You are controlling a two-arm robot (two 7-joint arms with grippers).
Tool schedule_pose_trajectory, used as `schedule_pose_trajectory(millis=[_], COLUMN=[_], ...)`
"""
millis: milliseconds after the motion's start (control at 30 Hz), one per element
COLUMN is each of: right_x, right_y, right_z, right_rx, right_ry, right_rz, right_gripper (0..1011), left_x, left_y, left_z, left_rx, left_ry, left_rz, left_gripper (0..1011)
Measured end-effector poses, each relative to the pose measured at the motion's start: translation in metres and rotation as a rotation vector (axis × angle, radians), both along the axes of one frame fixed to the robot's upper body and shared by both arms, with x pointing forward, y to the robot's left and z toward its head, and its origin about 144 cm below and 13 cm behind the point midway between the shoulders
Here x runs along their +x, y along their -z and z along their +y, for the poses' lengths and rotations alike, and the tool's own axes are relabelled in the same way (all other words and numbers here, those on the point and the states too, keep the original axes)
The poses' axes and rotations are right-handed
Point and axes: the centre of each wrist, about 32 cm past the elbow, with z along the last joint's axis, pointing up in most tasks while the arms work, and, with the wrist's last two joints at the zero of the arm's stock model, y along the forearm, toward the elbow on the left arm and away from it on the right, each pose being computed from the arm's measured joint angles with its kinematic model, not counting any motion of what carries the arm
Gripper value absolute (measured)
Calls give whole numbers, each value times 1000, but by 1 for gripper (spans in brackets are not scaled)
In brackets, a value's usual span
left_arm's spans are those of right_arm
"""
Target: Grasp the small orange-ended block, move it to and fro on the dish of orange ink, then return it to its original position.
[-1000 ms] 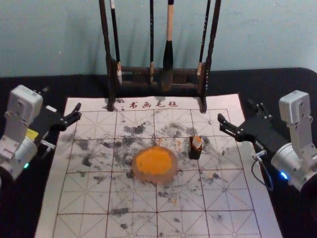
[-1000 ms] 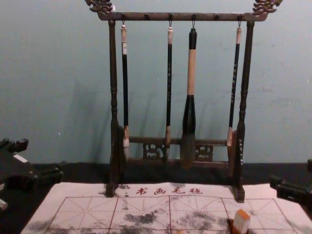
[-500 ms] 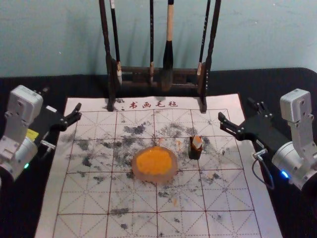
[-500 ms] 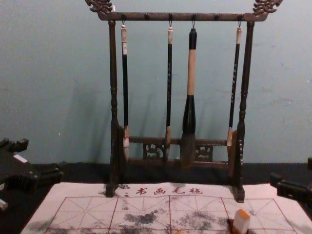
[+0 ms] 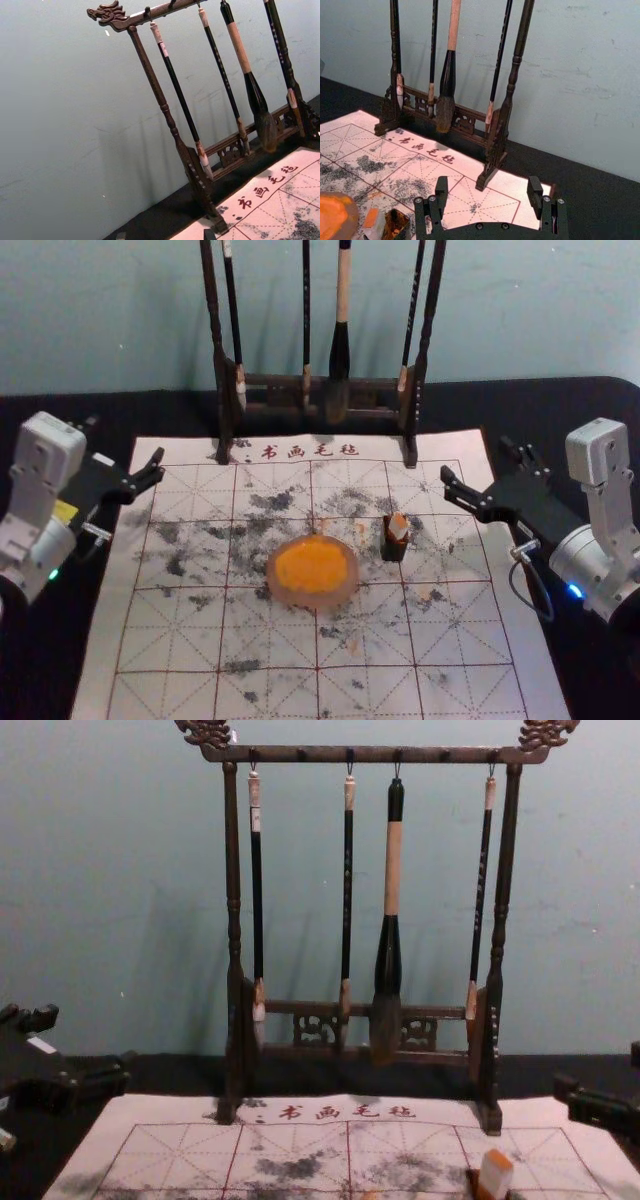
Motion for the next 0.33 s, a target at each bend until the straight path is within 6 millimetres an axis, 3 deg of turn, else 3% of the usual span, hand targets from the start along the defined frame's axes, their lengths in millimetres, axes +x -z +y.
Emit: schedule_pose_trajectory(millis=[333], right_x=[0], right_y=[0], right_z=[0], right_rx=[0], right_ry=[-1], right_rz=[1], right_gripper=[1002], left_x=[0], left_y=[0], left_z=[0], left_rx=[0], left_ry=[0], left_rz=[0], left_gripper=[1001])
